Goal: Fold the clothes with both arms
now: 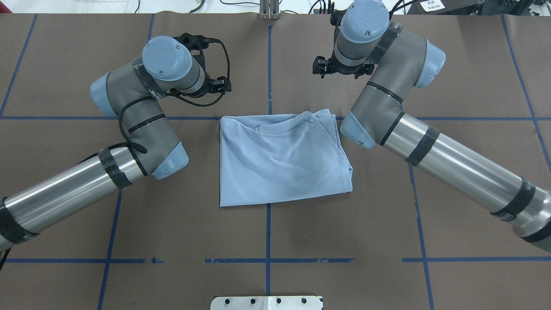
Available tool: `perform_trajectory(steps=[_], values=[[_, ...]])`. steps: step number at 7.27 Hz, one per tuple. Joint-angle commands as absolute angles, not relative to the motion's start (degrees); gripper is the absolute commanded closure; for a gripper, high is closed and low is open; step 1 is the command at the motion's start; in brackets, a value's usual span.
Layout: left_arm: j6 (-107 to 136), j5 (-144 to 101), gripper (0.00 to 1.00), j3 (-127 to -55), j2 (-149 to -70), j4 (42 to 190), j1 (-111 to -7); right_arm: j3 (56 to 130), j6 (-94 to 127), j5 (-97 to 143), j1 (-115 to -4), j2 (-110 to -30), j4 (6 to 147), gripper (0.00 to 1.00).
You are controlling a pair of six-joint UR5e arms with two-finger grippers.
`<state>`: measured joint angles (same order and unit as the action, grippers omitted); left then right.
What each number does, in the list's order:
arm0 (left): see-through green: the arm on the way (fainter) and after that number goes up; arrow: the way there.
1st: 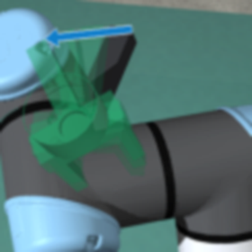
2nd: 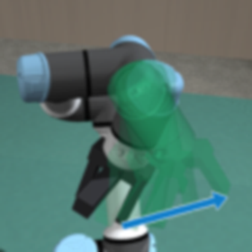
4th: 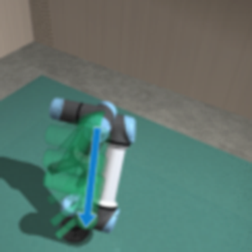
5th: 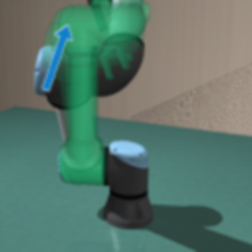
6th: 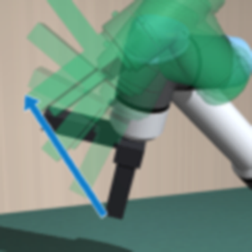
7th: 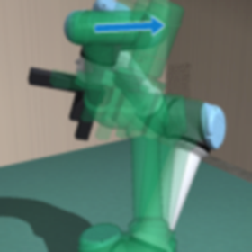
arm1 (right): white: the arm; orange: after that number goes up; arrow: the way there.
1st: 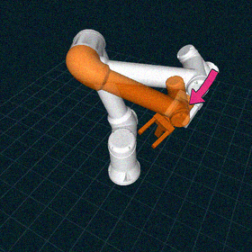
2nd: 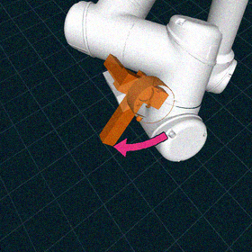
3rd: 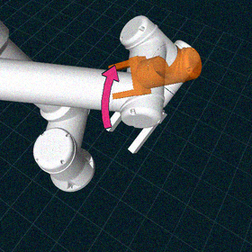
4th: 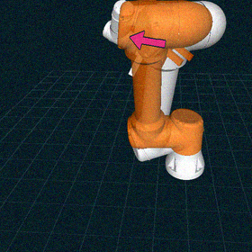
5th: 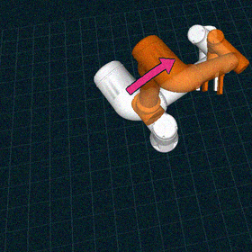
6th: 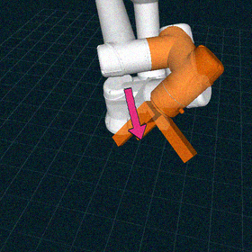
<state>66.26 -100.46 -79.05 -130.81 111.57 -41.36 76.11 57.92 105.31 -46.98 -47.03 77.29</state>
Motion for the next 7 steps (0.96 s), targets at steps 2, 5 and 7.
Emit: perform_trajectory(steps=[2,5,7], values=[[54.09,-102.39,0.0,-106.1,-118.69,97.16,-43.93,90.39,36.58,116.6,-58.84,-59.28,86.7,0.0],[32.34,-114.75,0.0,-120.89,-99.65,95.18,-57.26,97.19,11.94,130.33,-75.55,-77.2,89.3,0.0],[15.28,-123.44,0.0,-121.12,-92.05,95.01,-70.51,99.3,5.11,131.83,-84.34,-88.27,89.47,0.0]])
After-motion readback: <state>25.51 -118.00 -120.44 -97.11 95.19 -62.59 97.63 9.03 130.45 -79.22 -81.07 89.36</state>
